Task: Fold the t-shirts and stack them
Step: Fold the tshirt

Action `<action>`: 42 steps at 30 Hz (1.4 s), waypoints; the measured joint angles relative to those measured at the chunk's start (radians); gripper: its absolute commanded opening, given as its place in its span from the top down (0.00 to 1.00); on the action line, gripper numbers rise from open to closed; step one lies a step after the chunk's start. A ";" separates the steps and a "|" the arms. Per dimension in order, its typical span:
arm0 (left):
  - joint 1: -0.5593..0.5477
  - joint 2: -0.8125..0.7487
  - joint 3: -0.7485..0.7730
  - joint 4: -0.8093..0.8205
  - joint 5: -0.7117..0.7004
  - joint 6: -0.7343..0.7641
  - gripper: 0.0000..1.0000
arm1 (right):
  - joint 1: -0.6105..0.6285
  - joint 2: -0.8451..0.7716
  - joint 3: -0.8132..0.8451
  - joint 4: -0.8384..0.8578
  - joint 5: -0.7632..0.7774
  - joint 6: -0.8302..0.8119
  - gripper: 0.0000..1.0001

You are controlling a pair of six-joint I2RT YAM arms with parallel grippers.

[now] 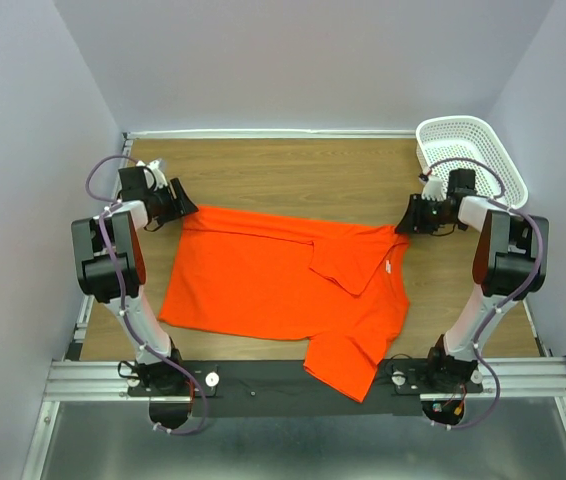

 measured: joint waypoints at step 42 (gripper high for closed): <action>-0.027 0.284 0.457 -0.171 -0.032 -0.053 0.70 | 0.006 0.365 0.568 -0.084 -0.051 0.098 1.00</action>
